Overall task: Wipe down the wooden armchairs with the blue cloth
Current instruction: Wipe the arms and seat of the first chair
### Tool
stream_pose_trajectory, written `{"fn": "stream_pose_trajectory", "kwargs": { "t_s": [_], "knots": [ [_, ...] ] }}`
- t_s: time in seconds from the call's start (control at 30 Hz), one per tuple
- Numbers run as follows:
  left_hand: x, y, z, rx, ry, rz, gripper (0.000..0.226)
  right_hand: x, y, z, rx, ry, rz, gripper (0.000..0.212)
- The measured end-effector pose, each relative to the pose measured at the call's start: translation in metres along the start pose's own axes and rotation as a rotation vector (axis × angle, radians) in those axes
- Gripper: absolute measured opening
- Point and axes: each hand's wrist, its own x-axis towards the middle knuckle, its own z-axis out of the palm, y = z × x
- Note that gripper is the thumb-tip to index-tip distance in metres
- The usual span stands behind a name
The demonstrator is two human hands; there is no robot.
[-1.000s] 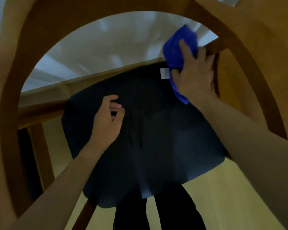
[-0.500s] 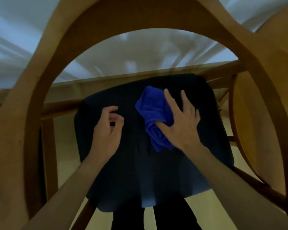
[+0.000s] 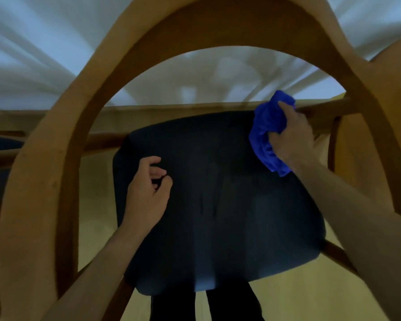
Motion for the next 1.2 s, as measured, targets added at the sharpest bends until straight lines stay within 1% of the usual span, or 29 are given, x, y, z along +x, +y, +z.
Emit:
{"fn": "stream_pose_trajectory", "kwargs": {
  "t_s": [0.1,0.17,0.23,0.3,0.33,0.37,0.43,0.5,0.53,0.57,0.6,0.63,0.7,0.73,0.8,0.87,0.97,1.0,1.07,1.13,1.2],
  "knots": [
    [-0.003,0.002,-0.008,0.022,0.029,-0.112,0.036,-0.033,-0.055,0.044,0.083,-0.016,-0.110,0.070],
    [-0.008,0.000,-0.015,-0.026,0.079,-0.215,0.034,-0.062,-0.098,0.077,0.017,-0.079,-0.210,0.072],
    [-0.020,-0.003,-0.024,-0.090,0.155,-0.305,0.031,-0.091,-0.137,0.101,0.009,-0.211,-0.329,0.077],
    [-0.034,-0.008,-0.028,-0.134,0.207,-0.362,0.030,-0.117,-0.156,0.114,0.015,-0.389,-0.484,0.079],
    [-0.041,-0.010,-0.028,-0.149,0.221,-0.382,0.029,-0.123,-0.156,0.116,-0.007,-0.441,-0.542,0.080],
    [-0.047,-0.013,-0.027,-0.163,0.231,-0.397,0.028,-0.124,-0.151,0.113,-0.019,-0.446,-0.571,0.080],
    [-0.055,-0.017,-0.025,-0.183,0.246,-0.418,0.028,-0.110,-0.127,0.092,0.035,-0.339,-0.522,0.079],
    [-0.056,-0.020,-0.024,-0.194,0.248,-0.411,0.030,-0.080,-0.084,0.061,0.107,-0.150,-0.383,0.074],
    [-0.055,-0.020,-0.024,-0.198,0.242,-0.405,0.031,-0.061,-0.055,0.041,0.003,-0.070,-0.297,0.071],
    [-0.053,-0.020,-0.023,-0.203,0.238,-0.403,0.033,-0.044,-0.024,0.021,-0.185,-0.037,-0.210,0.072],
    [-0.051,-0.020,-0.023,-0.210,0.239,-0.401,0.034,-0.032,0.002,0.003,-0.343,-0.063,-0.134,0.076],
    [-0.048,-0.019,-0.022,-0.216,0.243,-0.396,0.034,-0.025,0.021,-0.008,-0.420,-0.119,-0.092,0.081],
    [-0.041,-0.017,-0.021,-0.216,0.251,-0.387,0.035,-0.024,0.033,-0.009,-0.416,-0.220,-0.085,0.093],
    [-0.038,-0.015,-0.020,-0.215,0.249,-0.386,0.035,-0.028,0.028,-0.002,-0.403,-0.219,-0.083,0.096],
    [-0.032,-0.013,-0.020,-0.222,0.243,-0.383,0.036,-0.038,0.012,0.017,-0.371,-0.095,-0.052,0.096],
    [-0.027,-0.012,-0.022,-0.226,0.258,-0.374,0.035,-0.045,-0.009,0.035,-0.307,0.050,-0.008,0.086],
    [-0.023,-0.012,-0.027,-0.219,0.283,-0.349,0.035,-0.044,-0.033,0.050,-0.195,0.135,0.021,0.072],
    [-0.023,-0.013,-0.029,-0.220,0.287,-0.345,0.034,-0.041,-0.042,0.053,-0.172,0.140,0.011,0.069],
    [-0.024,-0.014,-0.031,-0.222,0.296,-0.344,0.034,-0.044,-0.068,0.065,-0.219,0.110,-0.073,0.067],
    [-0.026,-0.015,-0.031,-0.224,0.306,-0.354,0.035,-0.059,-0.106,0.088,-0.246,0.042,-0.219,0.067],
    [-0.030,-0.018,-0.032,-0.212,0.355,-0.393,0.035,-0.088,-0.146,0.113,-0.169,-0.044,-0.361,0.065]
  ]
}}
